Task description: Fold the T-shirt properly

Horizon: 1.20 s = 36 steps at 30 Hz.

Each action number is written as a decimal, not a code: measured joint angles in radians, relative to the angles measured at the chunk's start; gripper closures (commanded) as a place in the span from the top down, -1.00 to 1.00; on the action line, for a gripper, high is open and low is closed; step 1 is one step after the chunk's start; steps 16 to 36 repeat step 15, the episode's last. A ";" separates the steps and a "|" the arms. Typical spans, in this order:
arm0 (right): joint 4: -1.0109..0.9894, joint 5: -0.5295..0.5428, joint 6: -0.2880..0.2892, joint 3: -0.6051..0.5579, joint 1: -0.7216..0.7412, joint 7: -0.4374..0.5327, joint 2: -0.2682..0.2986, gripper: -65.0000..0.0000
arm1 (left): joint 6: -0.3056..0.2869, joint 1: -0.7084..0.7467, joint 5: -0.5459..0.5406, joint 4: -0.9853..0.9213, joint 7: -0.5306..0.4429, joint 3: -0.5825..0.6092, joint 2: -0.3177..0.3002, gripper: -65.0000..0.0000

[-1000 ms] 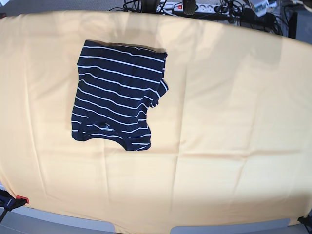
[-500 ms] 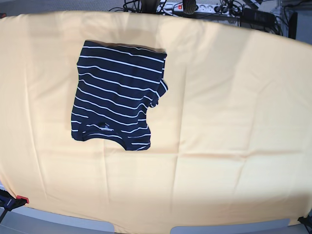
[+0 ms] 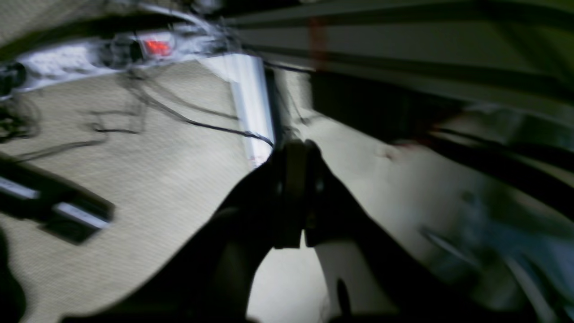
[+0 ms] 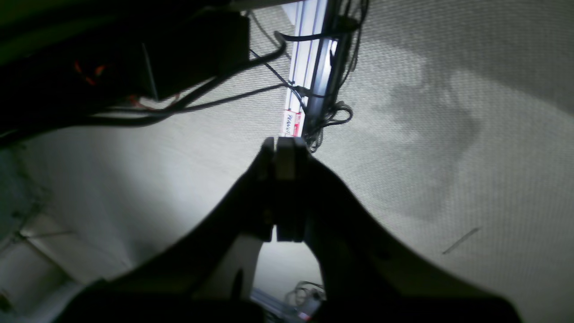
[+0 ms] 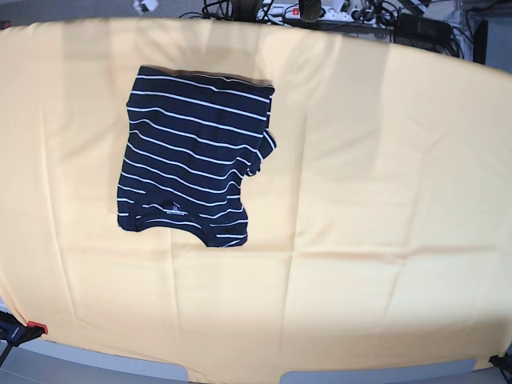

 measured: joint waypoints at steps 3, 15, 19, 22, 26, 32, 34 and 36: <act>-0.064 -0.156 -0.159 -0.035 0.038 0.055 -0.058 -1.00 | 0.159 -0.055 0.029 -0.122 -0.098 0.079 0.027 -1.00; -0.076 -0.251 -0.427 -0.258 0.035 0.122 -0.131 -1.00 | 0.281 -0.092 -0.042 -0.167 -0.109 0.177 0.159 -1.00; -0.076 -0.251 -0.427 -0.258 0.035 0.122 -0.131 -1.00 | 0.281 -0.092 -0.042 -0.167 -0.109 0.177 0.159 -1.00; -0.076 -0.251 -0.427 -0.258 0.035 0.122 -0.131 -1.00 | 0.281 -0.092 -0.042 -0.167 -0.109 0.177 0.159 -1.00; -0.076 -0.251 -0.427 -0.258 0.035 0.122 -0.131 -1.00 | 0.281 -0.092 -0.042 -0.167 -0.109 0.177 0.159 -1.00; -0.076 -0.251 -0.427 -0.258 0.035 0.122 -0.131 -1.00 | 0.281 -0.092 -0.042 -0.167 -0.109 0.177 0.159 -1.00; -0.076 -0.251 -0.427 -0.258 0.035 0.122 -0.131 -1.00 | 0.281 -0.092 -0.042 -0.167 -0.109 0.177 0.159 -1.00; -0.076 -0.251 -0.427 -0.258 0.035 0.122 -0.131 -1.00 | 0.281 -0.092 -0.042 -0.167 -0.109 0.177 0.159 -1.00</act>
